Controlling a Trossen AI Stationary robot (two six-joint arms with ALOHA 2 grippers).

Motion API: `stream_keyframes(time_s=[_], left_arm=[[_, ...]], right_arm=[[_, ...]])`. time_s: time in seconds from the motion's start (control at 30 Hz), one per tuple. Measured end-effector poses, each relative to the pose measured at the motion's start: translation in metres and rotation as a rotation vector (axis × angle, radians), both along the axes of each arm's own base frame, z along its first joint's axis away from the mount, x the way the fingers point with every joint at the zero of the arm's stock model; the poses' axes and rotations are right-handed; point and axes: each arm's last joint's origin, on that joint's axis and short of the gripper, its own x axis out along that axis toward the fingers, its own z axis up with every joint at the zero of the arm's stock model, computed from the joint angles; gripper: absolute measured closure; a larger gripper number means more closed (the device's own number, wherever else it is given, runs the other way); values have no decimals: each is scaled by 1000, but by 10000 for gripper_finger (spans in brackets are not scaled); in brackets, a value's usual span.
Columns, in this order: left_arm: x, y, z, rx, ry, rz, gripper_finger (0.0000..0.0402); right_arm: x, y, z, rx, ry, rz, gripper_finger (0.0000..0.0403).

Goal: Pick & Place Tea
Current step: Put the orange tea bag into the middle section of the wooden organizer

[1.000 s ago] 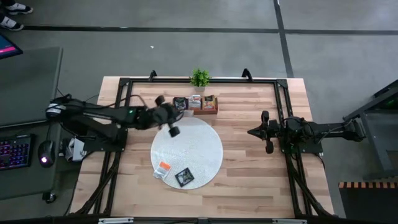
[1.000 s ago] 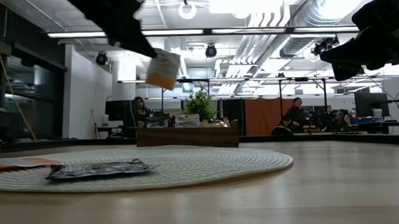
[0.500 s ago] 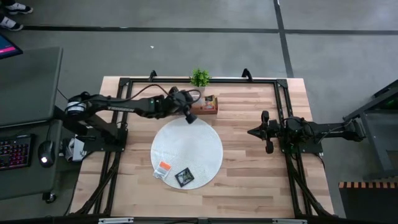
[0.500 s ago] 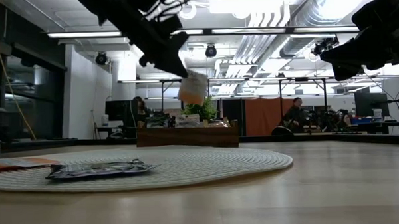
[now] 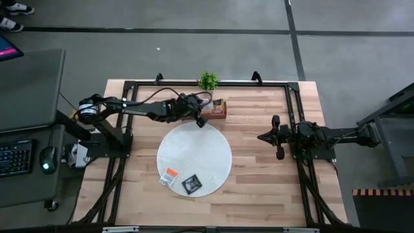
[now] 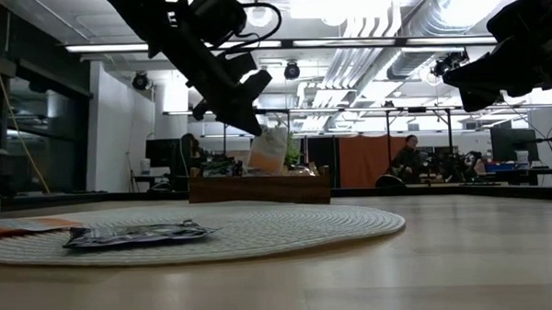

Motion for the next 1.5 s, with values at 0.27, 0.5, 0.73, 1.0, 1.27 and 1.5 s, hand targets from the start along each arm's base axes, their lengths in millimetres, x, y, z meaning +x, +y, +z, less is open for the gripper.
stream_keyframes(time_s=[0.27,0.5,0.73,1.0,1.27,1.5], left_arm=[[-3,7,-1,12,10,62,401],[-5,10,-2,-25,3,88,401],[6,11,-22,-72,14,35,401],[14,14,-36,-66,14,43,401],[14,15,-36,-43,16,70,401],[14,14,-35,-52,15,58,399]], right_arm=[[0,0,0,0,0,0,402],[0,0,0,0,0,0,402],[0,0,0,0,0,0,402],[0,0,0,0,0,0,402],[0,0,0,0,0,0,402],[0,0,0,0,0,0,402]])
